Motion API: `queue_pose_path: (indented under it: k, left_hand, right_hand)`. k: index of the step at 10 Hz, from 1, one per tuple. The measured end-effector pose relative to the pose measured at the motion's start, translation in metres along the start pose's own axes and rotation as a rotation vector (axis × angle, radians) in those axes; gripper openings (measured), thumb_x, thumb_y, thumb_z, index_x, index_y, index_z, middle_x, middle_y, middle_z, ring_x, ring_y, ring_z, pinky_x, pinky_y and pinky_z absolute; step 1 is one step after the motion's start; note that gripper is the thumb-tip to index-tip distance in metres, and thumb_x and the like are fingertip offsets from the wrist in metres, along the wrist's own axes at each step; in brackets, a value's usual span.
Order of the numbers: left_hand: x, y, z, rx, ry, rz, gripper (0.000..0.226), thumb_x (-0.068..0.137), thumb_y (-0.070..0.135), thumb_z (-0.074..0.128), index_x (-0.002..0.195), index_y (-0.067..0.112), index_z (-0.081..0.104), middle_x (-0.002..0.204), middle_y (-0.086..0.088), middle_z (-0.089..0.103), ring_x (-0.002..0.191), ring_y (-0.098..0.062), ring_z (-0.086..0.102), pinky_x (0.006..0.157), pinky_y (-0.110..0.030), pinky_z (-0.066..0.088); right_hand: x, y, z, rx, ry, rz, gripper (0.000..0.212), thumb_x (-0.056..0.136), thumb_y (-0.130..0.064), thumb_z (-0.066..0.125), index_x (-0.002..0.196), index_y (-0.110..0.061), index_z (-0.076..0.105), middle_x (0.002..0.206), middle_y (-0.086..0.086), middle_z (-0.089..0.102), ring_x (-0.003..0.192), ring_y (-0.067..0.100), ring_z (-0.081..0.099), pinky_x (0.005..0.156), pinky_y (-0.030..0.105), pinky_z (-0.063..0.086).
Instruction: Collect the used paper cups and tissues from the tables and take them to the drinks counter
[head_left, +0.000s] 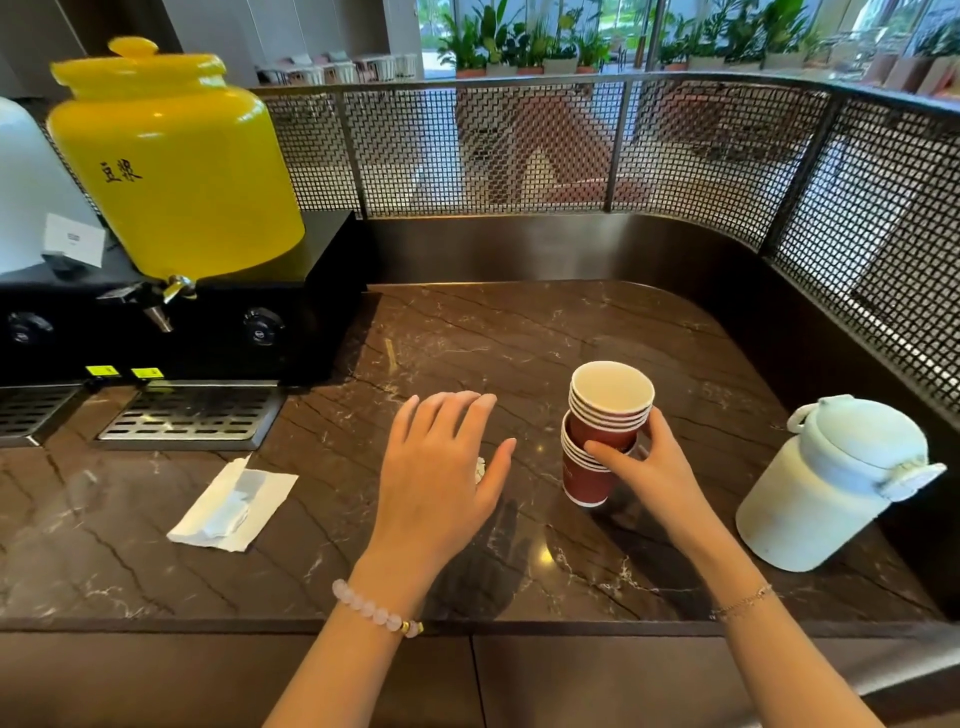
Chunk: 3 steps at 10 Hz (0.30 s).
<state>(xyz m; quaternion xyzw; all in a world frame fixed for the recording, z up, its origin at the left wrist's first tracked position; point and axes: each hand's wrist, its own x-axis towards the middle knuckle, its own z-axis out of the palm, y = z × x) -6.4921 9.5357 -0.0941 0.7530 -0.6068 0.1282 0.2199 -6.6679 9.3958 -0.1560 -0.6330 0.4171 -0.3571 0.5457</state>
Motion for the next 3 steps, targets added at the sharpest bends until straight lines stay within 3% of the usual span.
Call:
queue_pose_path:
  k: [1, 2, 3]
  left_hand:
    - [-0.001, 0.000, 0.001, 0.000, -0.001, -0.002, 0.042, 0.090, 0.040, 0.052, 0.123, 0.014, 0.059, 0.120, -0.004, 0.062, 0.115, -0.024, 0.054, 0.104, -0.047, 0.038]
    - [-0.002, 0.002, -0.004, -0.007, 0.001, 0.007, 0.043, 0.091, 0.041, 0.049, 0.124, 0.015, 0.058, 0.122, -0.004, 0.061, 0.117, -0.024, 0.053, 0.106, -0.046, 0.036]
    - [-0.003, 0.001, -0.006, 0.003, 0.019, -0.004, 0.043, 0.091, 0.041, 0.049, 0.125, 0.015, 0.057, 0.123, -0.004, 0.061, 0.118, -0.023, 0.052, 0.106, -0.046, 0.036]
  right_hand:
    - [-0.003, -0.001, -0.001, -0.084, 0.015, -0.015, 0.093, 0.068, -0.028, 0.082, 0.142, -0.036, 0.025, 0.145, -0.006, 0.036, 0.125, 0.007, 0.035, 0.094, 0.025, 0.036]
    - [-0.010, -0.010, -0.002, -0.146, 0.042, -0.045, 0.110, 0.057, -0.047, 0.078, 0.148, -0.033, 0.017, 0.152, -0.006, 0.028, 0.123, 0.002, 0.029, 0.097, 0.026, 0.031]
    - [-0.016, -0.022, -0.001, -0.246, 0.091, -0.150, 0.095, 0.065, -0.049, 0.072, 0.145, -0.032, 0.025, 0.151, -0.006, 0.033, 0.122, 0.000, 0.032, 0.092, 0.014, 0.031]
